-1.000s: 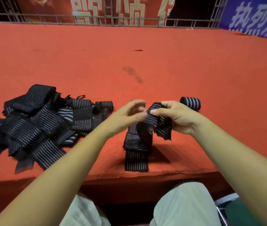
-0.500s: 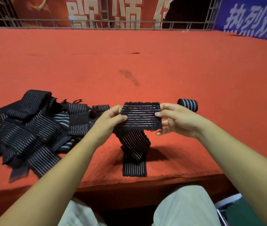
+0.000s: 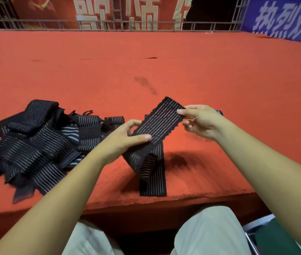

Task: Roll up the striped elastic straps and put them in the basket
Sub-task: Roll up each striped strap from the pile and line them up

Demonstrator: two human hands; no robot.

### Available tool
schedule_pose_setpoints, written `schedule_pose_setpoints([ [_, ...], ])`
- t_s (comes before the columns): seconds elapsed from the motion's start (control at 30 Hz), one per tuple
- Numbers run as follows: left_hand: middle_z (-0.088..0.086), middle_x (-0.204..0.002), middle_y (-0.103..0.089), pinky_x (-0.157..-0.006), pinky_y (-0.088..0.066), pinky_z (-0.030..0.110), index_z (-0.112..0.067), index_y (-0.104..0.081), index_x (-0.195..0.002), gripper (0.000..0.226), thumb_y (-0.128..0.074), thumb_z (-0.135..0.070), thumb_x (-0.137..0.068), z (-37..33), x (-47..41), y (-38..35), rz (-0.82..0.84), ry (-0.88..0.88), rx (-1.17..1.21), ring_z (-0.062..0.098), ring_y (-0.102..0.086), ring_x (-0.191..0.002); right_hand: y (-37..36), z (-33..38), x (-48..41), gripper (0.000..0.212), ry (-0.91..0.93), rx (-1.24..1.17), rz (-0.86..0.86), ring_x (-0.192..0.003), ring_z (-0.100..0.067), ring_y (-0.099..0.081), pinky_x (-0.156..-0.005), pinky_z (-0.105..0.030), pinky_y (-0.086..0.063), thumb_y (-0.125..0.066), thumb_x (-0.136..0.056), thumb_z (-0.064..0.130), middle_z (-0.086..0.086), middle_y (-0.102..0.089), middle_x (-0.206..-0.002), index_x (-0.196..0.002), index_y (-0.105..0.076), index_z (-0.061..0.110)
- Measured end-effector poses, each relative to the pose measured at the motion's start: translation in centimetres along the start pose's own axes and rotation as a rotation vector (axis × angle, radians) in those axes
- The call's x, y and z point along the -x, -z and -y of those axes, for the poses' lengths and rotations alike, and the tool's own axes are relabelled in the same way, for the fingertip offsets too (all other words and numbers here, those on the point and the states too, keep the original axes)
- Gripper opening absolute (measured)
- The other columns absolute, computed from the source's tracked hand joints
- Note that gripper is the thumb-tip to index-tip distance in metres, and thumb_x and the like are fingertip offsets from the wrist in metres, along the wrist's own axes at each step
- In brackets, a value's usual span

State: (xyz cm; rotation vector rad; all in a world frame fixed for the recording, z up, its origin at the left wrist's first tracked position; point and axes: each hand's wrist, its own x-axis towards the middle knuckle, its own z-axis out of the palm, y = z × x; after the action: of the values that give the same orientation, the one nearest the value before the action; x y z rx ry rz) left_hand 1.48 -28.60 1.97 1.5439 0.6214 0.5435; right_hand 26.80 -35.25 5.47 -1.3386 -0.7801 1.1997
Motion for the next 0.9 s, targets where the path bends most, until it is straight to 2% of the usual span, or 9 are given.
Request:
schedule_pose_setpoints([
  [0.07,0.002,-0.109,-0.076,-0.087,-0.055,0.026,-0.011,-0.065,-0.115,0.029,-0.073,-0.008,-0.087,0.4,0.2,0.3,0.095,0.043,-0.033,0.015,-0.071,-0.100,0.3,0.3,-0.9,0.013,-0.048,0.026,-0.050,-0.046,-0.011,-0.060,-0.043,-0.022,-0.049,-0.062,-0.094,0.002,-0.005,-0.065,-0.068,-0.088,-0.056,0.012],
  [0.13,0.013,-0.112,-0.074,-0.091,-0.055,0.032,-0.002,-0.068,-0.112,0.029,-0.075,-0.009,-0.084,0.6,0.4,0.4,0.160,0.077,-0.052,0.023,-0.071,-0.102,0.5,0.4,-1.7,0.014,-0.073,0.065,-0.107,-0.049,-0.013,-0.066,-0.045,-0.023,-0.053,-0.061,-0.095,-0.001,-0.007,-0.068,-0.073,-0.095,-0.054,0.011],
  [0.23,0.013,-0.097,-0.076,-0.077,-0.059,0.029,-0.003,-0.071,-0.098,0.033,-0.084,-0.017,-0.071,0.9,0.8,1.0,0.143,0.134,0.042,0.022,-0.074,-0.087,0.4,0.9,-2.8,0.020,-0.039,-0.017,-0.236,-0.058,-0.025,-0.073,-0.046,-0.032,-0.058,-0.057,-0.095,-0.006,-0.014,-0.064,-0.094,-0.102,-0.049,0.011],
  [0.3,0.012,-0.092,-0.075,-0.072,-0.059,0.027,-0.005,-0.070,-0.092,0.039,-0.092,-0.021,-0.064,1.1,0.9,1.5,0.172,0.143,0.081,0.021,-0.074,-0.082,0.5,1.4,-3.4,0.021,0.015,-0.106,-0.331,-0.066,-0.033,-0.072,-0.055,-0.042,-0.062,-0.053,-0.098,-0.006,-0.016,-0.062,-0.093,-0.094,-0.045,0.013],
  [0.37,0.013,-0.097,-0.075,-0.077,-0.059,0.031,-0.007,-0.069,-0.097,0.036,-0.086,-0.025,-0.070,1.6,1.1,1.6,0.186,0.166,0.082,0.022,-0.073,-0.086,0.7,1.7,-4.2,0.020,0.095,-0.133,-0.398,-0.073,-0.032,-0.071,-0.068,-0.043,-0.062,-0.053,-0.099,-0.002,-0.017,-0.063,-0.093,-0.090,-0.045,0.014],
  [0.5,0.016,-0.111,-0.072,-0.090,-0.053,0.040,-0.005,-0.066,-0.115,0.031,-0.073,-0.015,-0.086,3.9,0.9,1.3,0.136,0.256,-0.002,0.027,-0.069,-0.097,0.4,1.9,-5.0,0.018,0.274,-0.074,-0.432,-0.078,-0.022,-0.071,-0.080,-0.036,-0.062,-0.054,-0.099,0.001,-0.013,-0.065,-0.096,-0.086,-0.052,0.013],
  [0.7,0.003,-0.088,-0.073,-0.065,-0.054,0.027,-0.007,-0.066,-0.109,0.013,-0.060,-0.008,-0.098,7.9,0.9,-0.7,0.011,0.306,-0.098,0.011,-0.068,-0.074,-1.1,1.5,-5.5,0.023,0.434,0.051,-0.370,-0.082,-0.018,-0.065,-0.087,-0.035,-0.057,-0.055,-0.096,-0.004,-0.005,-0.061,-0.083,-0.083,-0.056,0.015],
  [0.8,-0.004,-0.071,-0.068,-0.053,-0.051,0.019,-0.007,-0.061,-0.104,0.009,-0.057,-0.001,-0.098,9.2,1.2,-1.8,0.019,0.309,-0.127,0.003,-0.065,-0.061,-1.7,1.2,-5.9,0.020,0.451,0.147,-0.353,-0.087,-0.023,-0.063,-0.092,-0.046,-0.055,-0.061,-0.092,0.002,-0.006,-0.062,-0.083,-0.081,-0.060,0.018],
  [0.9,0.012,-0.077,-0.069,-0.057,-0.055,0.030,-0.011,-0.054,-0.096,0.014,-0.067,-0.005,-0.093,10.8,1.5,-2.0,-0.068,0.247,-0.190,0.012,-0.068,-0.069,-2.0,0.7,-6.3,0.012,0.467,0.210,-0.345,-0.087,-0.024,-0.063,-0.093,-0.054,-0.053,-0.066,-0.083,0.016,-0.006,-0.065,-0.083,-0.076,-0.064,0.025],
])
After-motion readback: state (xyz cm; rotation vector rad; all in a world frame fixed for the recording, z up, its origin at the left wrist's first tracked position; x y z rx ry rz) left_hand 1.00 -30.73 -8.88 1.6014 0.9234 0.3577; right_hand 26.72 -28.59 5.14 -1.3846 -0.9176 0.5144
